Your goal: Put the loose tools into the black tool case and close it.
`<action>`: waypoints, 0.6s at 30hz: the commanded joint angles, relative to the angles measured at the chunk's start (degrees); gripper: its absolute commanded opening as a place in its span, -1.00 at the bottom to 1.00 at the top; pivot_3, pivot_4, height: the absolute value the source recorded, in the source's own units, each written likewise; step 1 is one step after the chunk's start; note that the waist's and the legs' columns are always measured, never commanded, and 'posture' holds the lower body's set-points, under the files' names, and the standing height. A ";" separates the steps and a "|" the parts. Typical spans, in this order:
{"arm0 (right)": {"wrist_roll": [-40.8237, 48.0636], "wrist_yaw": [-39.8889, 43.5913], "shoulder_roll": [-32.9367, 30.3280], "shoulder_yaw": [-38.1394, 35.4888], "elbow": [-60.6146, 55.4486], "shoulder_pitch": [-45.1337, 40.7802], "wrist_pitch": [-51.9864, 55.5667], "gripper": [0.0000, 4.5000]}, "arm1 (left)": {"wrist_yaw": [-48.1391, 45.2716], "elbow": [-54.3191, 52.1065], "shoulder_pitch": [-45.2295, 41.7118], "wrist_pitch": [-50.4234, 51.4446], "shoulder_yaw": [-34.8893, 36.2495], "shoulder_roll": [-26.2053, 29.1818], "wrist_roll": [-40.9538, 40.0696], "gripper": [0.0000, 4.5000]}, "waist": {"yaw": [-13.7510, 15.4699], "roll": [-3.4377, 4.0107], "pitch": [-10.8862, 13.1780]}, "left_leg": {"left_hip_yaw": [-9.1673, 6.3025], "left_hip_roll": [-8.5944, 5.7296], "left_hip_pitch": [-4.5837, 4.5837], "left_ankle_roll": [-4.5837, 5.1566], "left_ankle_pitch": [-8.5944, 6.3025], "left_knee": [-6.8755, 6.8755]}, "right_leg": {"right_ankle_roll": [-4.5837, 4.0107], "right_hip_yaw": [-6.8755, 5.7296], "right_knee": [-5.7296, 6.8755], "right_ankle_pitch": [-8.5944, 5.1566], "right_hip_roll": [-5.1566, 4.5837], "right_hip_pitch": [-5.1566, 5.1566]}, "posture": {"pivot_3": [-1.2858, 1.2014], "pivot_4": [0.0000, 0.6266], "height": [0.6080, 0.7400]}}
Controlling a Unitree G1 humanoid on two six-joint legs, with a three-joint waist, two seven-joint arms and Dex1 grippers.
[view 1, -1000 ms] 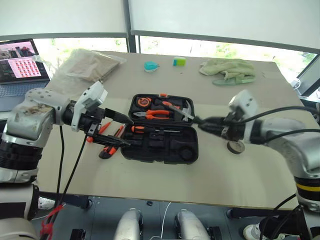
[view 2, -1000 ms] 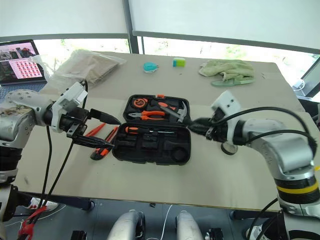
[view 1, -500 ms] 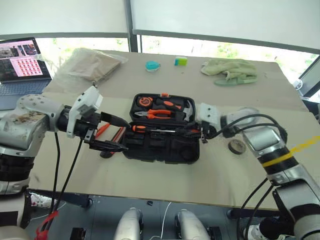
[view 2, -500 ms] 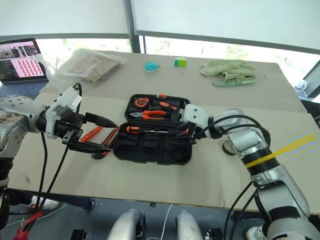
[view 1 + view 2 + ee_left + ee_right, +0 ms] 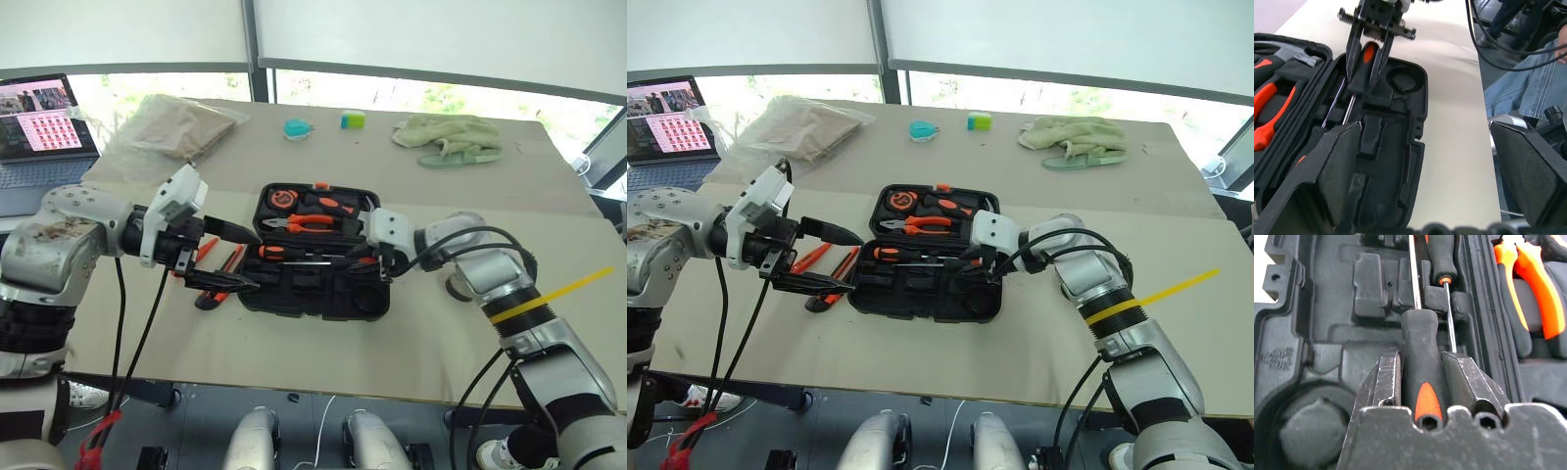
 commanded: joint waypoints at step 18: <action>4.21 -3.58 4.00 -6.38 -6.00 -0.58 13.03 0.09 | -0.36 4.03 -3.68 -4.41 -1.37 -1.68 2.63 1.00 | 0.02 0.00 0.00 | 0.00 -0.01 0.01 -0.01 0.01 0.00 | -0.01 -0.01 0.02 0.00 0.00 0.01 | 0.03 -0.52 1.00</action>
